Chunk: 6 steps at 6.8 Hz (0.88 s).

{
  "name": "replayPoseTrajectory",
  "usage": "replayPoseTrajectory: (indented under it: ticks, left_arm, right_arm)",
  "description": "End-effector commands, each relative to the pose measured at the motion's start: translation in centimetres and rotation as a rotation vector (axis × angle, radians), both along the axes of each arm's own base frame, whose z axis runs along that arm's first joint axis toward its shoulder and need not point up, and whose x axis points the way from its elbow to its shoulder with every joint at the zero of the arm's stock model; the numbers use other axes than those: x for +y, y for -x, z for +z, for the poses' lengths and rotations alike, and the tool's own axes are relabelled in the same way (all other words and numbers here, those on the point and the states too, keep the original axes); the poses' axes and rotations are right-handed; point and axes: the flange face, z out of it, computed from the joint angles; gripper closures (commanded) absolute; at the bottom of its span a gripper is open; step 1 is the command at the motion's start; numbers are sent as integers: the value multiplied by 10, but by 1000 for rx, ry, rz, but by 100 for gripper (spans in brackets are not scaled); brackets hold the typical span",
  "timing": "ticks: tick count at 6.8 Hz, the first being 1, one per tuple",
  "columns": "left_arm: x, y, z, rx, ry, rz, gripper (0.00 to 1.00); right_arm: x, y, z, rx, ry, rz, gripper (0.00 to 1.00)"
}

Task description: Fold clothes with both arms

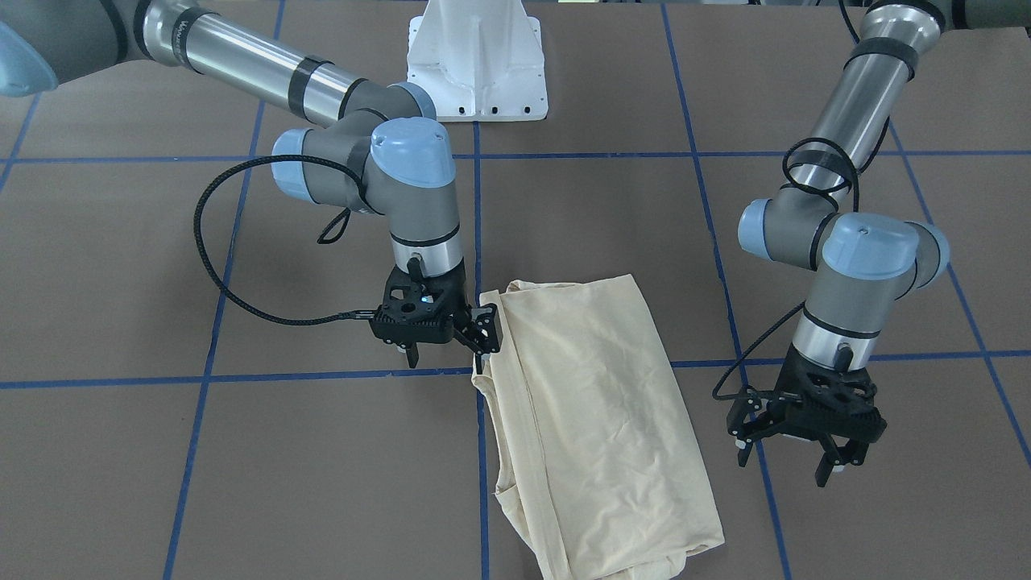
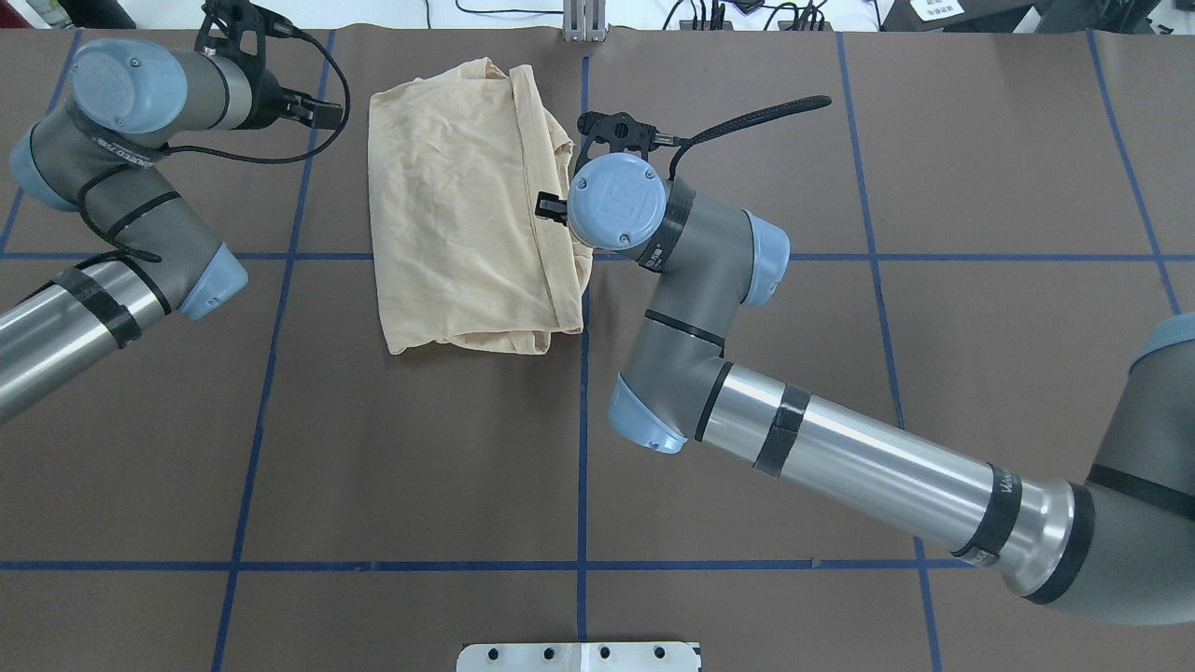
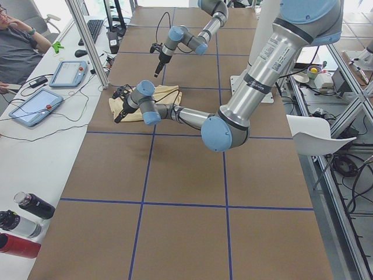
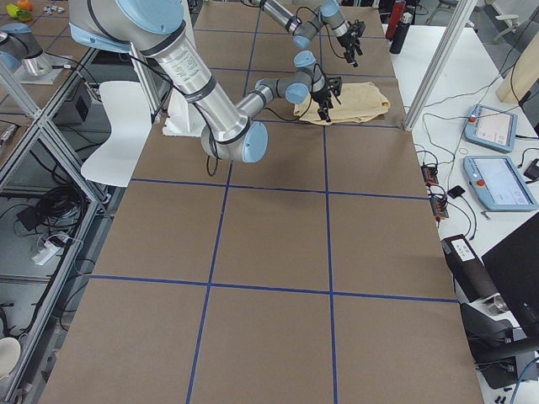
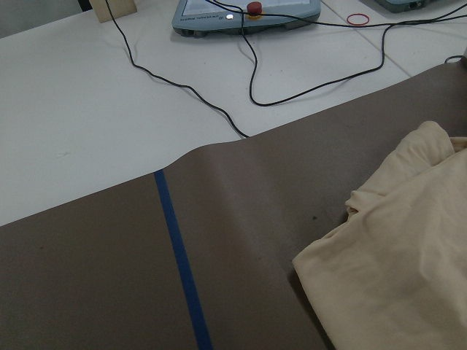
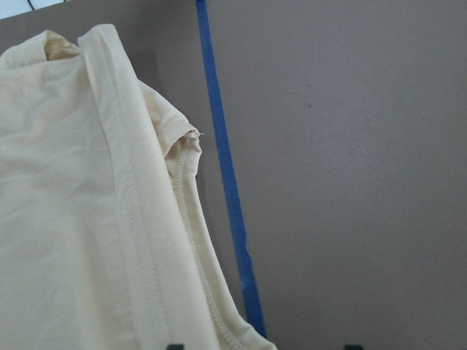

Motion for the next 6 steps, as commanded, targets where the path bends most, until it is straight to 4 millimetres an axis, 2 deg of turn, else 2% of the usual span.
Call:
replayPoseTrajectory:
  ticks: [1,2,4,6]
  left_arm:
    - [1,0,2,1,0,1,0]
    - [2,0,3,1,0,1,0]
    - [2,-1,3,1,0,2,0]
    - [2,-1,3,1,0,2,0]
  right_arm:
    - [14,18,6,13,-3,-12,35]
    - [14,20,9,21,-1,-13,39]
    - [12,22,15,35,2,-13,41]
    - [9,27,11,40,4,-12,44]
